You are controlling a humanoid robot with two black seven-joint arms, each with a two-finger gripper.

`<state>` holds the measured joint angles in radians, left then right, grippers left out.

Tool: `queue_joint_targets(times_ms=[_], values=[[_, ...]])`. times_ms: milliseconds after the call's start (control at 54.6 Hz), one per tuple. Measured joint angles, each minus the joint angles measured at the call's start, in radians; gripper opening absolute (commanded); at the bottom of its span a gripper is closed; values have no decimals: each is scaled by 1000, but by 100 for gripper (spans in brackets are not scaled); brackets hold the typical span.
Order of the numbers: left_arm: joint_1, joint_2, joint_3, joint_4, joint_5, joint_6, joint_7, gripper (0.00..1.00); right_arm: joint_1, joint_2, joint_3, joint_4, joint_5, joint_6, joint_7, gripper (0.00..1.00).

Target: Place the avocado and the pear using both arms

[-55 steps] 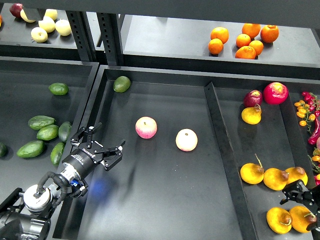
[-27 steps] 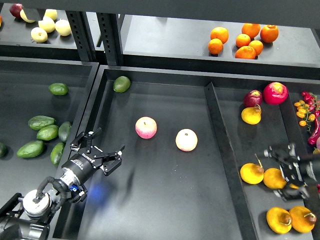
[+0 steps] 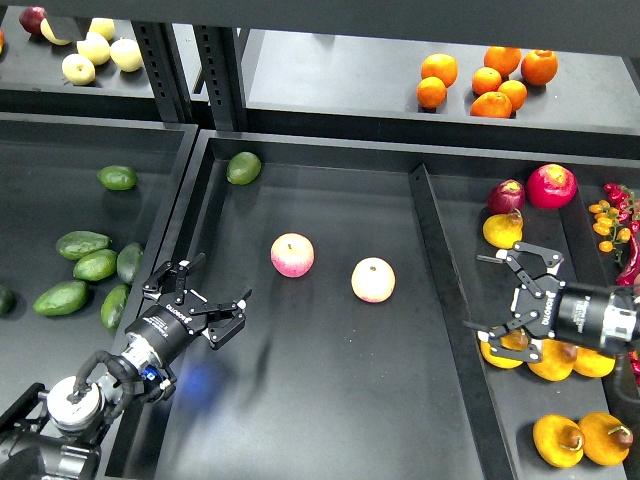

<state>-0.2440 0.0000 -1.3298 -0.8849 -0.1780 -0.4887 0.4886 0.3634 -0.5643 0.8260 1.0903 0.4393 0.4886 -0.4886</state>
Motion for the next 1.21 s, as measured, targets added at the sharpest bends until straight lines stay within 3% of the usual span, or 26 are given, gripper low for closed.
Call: queue_joint_targets(times_ms=[183,531,714,1208], values=[[-3,0,-16,-95,0,0,0,99,-127,188,259,1,-1,0,0,100],[8,0,-38,-171,0,0,0,99,-246,405,453,34,-4,0,0,100],[10,0,-76,-176,1,0,-40,99,-316,530,543,32,-8,0,0,100],[96,0,-86,-256,5,0,-82,99,-379,564,551,26,-84,0,0,100]])
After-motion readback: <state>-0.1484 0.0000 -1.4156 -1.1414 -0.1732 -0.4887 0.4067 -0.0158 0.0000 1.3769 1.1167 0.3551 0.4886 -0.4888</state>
